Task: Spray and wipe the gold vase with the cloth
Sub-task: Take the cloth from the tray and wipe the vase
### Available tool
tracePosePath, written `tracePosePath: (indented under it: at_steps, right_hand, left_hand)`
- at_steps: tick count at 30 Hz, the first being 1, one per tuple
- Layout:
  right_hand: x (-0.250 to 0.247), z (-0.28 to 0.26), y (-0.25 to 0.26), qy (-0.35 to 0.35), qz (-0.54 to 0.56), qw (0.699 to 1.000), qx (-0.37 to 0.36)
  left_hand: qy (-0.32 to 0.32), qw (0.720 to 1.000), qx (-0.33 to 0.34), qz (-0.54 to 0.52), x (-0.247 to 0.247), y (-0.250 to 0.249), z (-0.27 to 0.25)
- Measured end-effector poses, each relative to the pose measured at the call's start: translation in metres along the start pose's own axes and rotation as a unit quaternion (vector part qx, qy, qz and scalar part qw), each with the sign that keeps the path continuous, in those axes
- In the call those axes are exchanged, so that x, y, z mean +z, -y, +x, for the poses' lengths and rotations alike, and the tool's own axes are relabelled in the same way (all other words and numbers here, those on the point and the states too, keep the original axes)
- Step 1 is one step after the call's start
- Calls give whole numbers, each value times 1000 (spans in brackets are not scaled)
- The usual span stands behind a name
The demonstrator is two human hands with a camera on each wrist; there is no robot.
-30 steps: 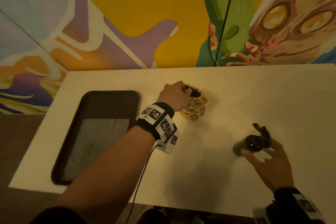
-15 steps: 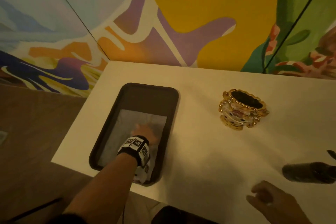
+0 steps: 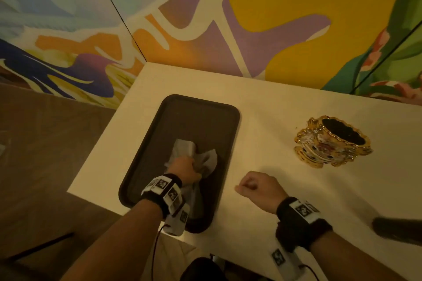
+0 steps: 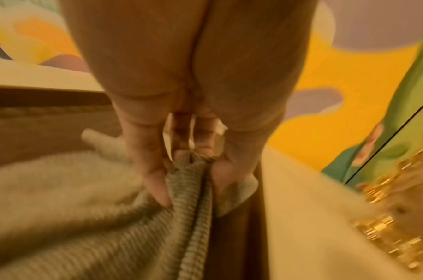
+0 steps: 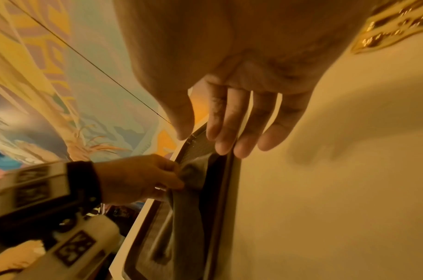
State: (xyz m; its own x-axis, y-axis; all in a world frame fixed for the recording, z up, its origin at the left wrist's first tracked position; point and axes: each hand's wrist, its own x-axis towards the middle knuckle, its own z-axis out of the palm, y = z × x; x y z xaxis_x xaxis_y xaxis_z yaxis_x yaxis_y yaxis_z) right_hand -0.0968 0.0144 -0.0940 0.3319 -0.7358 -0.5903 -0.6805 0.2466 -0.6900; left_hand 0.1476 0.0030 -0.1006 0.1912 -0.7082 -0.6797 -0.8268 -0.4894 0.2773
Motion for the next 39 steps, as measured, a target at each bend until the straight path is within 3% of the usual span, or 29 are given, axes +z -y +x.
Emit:
tracePosePath:
  at_steps: [3, 5, 7, 11, 13, 15, 17, 19, 23, 26, 28, 31, 33, 39]
  right_hand:
    - [13, 10, 14, 32, 27, 999, 2]
    - [16, 13, 25, 46, 101, 994, -9]
    - [5, 7, 22, 5, 187, 982, -33]
    - [-12, -11, 25, -51, 239, 966, -84]
    - [-27, -23, 16, -89, 274, 954, -80]
    - [-39, -34, 4, -126, 295, 946, -56]
    - [-50, -47, -11, -159, 327, 931, -39]
    - [-57, -61, -26, -180, 363, 914, -19]
    - [-69, -88, -55, -237, 425, 873, -3]
    - [-77, -106, -69, -272, 464, 843, -10]
    - [-80, -116, -77, -288, 493, 821, -15]
    - [-86, -125, -85, -303, 530, 792, -15]
    - [-89, -128, -89, -313, 546, 777, -12]
    - [-95, -123, -98, -352, 524, 775, -18]
  left_hand:
    - [4, 991, 104, -80, -12, -18, -25]
    - [23, 975, 186, -118, -17, -39, -42]
    - [67, 953, 254, -149, -15, -69, -50]
    - [60, 931, 324, -154, -24, -94, -58]
    - [23, 925, 366, -102, -26, -114, -57]
    - [-59, 910, 405, -63, -27, -136, -55]
    - [-138, 879, 455, -22, -28, -167, -52]
    - [-173, 840, 512, 46, -26, -199, -51]
    - [-193, 717, 634, 216, -16, -262, -50]
    - [-163, 669, 624, 369, -6, -293, -51]
    - [-118, 665, 583, 451, -2, -304, -49]
    - [-44, 668, 557, 492, 2, -314, -49]
    - [-27, 668, 533, 519, 8, -319, -43]
    - [62, 752, 422, 503, 15, -340, -51]
